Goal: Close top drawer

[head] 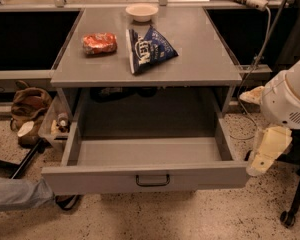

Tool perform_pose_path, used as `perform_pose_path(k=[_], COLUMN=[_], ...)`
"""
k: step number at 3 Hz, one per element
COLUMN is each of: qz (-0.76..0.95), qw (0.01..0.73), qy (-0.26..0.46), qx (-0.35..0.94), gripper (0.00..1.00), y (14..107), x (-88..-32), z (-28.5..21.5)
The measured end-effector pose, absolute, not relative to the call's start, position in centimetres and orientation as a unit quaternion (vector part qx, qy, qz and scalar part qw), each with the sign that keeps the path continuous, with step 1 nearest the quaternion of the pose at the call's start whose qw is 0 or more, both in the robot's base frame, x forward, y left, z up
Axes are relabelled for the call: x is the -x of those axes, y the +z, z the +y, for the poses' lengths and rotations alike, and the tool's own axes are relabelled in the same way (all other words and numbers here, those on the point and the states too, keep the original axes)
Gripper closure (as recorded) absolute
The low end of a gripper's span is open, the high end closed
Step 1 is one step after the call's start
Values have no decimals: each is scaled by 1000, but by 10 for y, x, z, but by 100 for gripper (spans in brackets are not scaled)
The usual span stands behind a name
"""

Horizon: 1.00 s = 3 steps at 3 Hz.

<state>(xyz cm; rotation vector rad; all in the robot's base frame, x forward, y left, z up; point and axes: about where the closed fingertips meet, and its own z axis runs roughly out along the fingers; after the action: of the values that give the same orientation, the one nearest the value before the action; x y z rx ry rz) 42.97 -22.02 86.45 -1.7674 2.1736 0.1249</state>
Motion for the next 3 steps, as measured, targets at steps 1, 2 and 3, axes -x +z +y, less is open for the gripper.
perform_pose_path(k=[1,2,3], qz=[764,767,764], qw=[168,160,149], qy=[44,66,111], qx=[621,618,617], gripper=[0,0,0], y=[864,834,775], x=[-429,-407,-359], z=[-220,-220,-215])
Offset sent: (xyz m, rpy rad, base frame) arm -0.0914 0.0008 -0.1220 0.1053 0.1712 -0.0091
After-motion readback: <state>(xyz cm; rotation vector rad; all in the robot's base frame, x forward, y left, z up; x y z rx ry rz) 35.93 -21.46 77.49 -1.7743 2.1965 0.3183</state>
